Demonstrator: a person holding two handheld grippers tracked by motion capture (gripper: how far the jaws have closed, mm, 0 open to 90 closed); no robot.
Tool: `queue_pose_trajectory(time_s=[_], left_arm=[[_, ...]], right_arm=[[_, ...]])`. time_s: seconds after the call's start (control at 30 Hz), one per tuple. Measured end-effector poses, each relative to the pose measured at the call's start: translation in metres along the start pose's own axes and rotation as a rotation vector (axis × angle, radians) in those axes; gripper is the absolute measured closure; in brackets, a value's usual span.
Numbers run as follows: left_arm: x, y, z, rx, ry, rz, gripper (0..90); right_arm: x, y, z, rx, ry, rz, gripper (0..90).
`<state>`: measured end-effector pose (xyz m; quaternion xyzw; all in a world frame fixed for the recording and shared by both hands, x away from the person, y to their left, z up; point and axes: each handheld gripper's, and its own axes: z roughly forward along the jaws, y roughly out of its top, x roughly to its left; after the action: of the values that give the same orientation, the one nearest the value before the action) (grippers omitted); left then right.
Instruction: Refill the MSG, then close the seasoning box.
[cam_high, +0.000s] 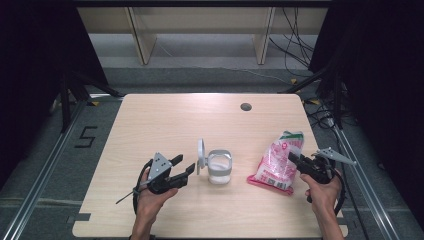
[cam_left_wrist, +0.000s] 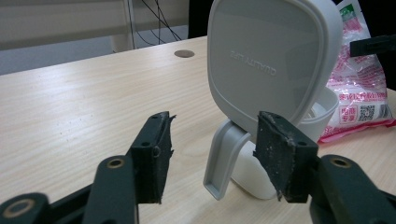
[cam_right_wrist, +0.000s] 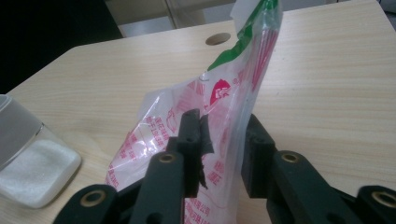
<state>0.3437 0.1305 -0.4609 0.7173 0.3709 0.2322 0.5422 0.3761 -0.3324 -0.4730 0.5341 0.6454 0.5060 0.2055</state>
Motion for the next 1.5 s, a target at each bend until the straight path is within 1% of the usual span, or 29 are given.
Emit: queue_pose_trajectory(time_s=[0.07, 0.17, 0.23, 0.3, 0.33, 0.4, 0.47, 0.5, 0.53, 0.57, 0.6, 0.63, 0.7, 0.73, 0.77, 0.8, 0.83, 0.87, 0.9, 0.93, 0.97, 1.0, 1.03, 1.07, 1.13, 1.2, 1.3, 1.4, 1.5], left_arm=[[-0.001, 0.0, 0.001, 0.004, 0.01, -0.006, 48.1], [0.0, -0.001, 0.002, 0.002, 0.001, 0.01, 53.5], [0.0, -0.001, 0.003, 0.005, -0.007, 0.024, 56.3], [0.0, 0.0, 0.002, 0.008, -0.008, 0.04, 60.0], [0.0, 0.0, 0.002, 0.005, -0.015, 0.04, 61.0], [0.001, 0.0, 0.001, 0.007, -0.016, 0.046, 63.3], [0.001, 0.001, 0.001, 0.004, -0.015, 0.05, 67.3], [0.001, 0.0, 0.0, 0.0, -0.014, 0.037, 69.4], [0.002, 0.001, 0.0, -0.009, -0.016, 0.048, 71.7], [0.002, 0.001, -0.001, -0.004, -0.006, 0.056, 73.6], [0.002, 0.001, 0.0, -0.004, -0.002, 0.062, 75.4], [0.003, 0.002, 0.0, -0.011, 0.0, 0.067, 76.7], [0.002, 0.002, -0.001, -0.01, 0.015, 0.076, 80.7], [0.001, 0.002, -0.001, -0.007, 0.013, 0.079, 81.4], [0.0, 0.002, 0.0, -0.012, 0.01, 0.089, 82.1], [-0.001, 0.002, 0.001, -0.013, 0.008, 0.083, 83.0], [0.0, 0.003, 0.001, -0.006, 0.018, 0.095, 83.0], [0.0, 0.003, 0.001, -0.009, 0.019, 0.091, 83.2], [0.0, 0.003, 0.002, -0.007, 0.02, 0.093, 83.5], [0.0, 0.003, 0.003, -0.011, 0.018, 0.089, 83.6], [0.0, 0.003, 0.003, -0.011, 0.014, 0.086, 83.8], [-0.002, 0.003, 0.003, 0.0, 0.02, 0.076, 84.0], [-0.001, 0.004, 0.004, 0.007, 0.022, 0.092, 84.2], [-0.001, 0.003, 0.005, 0.0, 0.02, 0.081, 84.9], [0.0, 0.003, 0.005, 0.007, 0.022, 0.079, 85.4], [0.001, 0.004, 0.006, 0.008, 0.023, 0.078, 86.0], [0.002, 0.004, 0.006, 0.001, 0.023, 0.073, 86.1], [0.003, 0.006, 0.006, -0.001, 0.024, 0.077, 86.2], [0.002, 0.008, 0.007, -0.005, 0.026, 0.078, 86.5]], right_arm=[[0.002, 0.0, -0.001, 0.016, -0.005, 0.019, 69.3], [0.001, 0.0, -0.001, 0.009, -0.003, 0.015, 68.9], [0.002, 0.0, -0.002, 0.034, -0.008, 0.021, 67.7], [0.002, 0.0, -0.002, 0.029, -0.017, 0.017, 66.9], [0.002, 0.0, 0.0, 0.005, -0.013, 0.014, 66.3], [0.003, 0.0, -0.002, 0.018, -0.02, 0.005, 63.7], [0.001, 0.001, -0.004, 0.026, -0.03, 0.005, 57.4], [0.002, 0.001, -0.004, 0.025, -0.045, 0.043, 56.5], [0.003, 0.0, -0.005, 0.014, -0.036, 0.071, 55.9], [-0.002, 0.0, -0.006, 0.0, -0.034, 0.041, 55.4], [-0.002, 0.0, -0.006, -0.001, -0.027, 0.055, 54.8], [0.0, -0.001, -0.008, -0.002, -0.043, 0.075, 54.1], [0.0, -0.001, -0.011, -0.002, -0.06, 0.046, 53.0], [0.0, -0.001, -0.012, 0.005, -0.072, 0.022, 52.6], [0.0, -0.002, -0.011, -0.021, -0.065, 0.012, 52.4], [0.003, -0.001, -0.014, -0.011, -0.074, 0.046, 51.6], [0.002, -0.001, -0.013, -0.031, -0.071, 0.036, 50.7], [0.003, 0.0, -0.015, -0.022, -0.088, 0.018, 50.0], [0.003, 0.0, -0.015, -0.039, -0.074, 0.018, 49.7], [0.004, 0.0, -0.016, -0.05, -0.067, 0.026, 49.2], [0.007, -0.001, -0.019, -0.04, -0.071, 0.071, 48.9], [0.007, 0.0, -0.021, -0.031, -0.077, 0.05, 48.9], [0.007, 0.0, -0.021, -0.036, -0.076, 0.035, 48.6], [0.007, -0.001, -0.021, -0.061, -0.071, 0.011, 48.1], [0.012, 0.0, -0.024, -0.054, -0.076, 0.025, 47.2], [0.014, 0.0, -0.026, -0.067, -0.081, -0.009, 46.5], [0.02, 0.001, -0.031, -0.082, -0.071, -0.011, 45.1], [0.025, 0.0, -0.034, -0.099, -0.032, 0.041, 45.0], [0.03, -0.001, -0.034, -0.108, -0.01, 0.01, 44.8]])
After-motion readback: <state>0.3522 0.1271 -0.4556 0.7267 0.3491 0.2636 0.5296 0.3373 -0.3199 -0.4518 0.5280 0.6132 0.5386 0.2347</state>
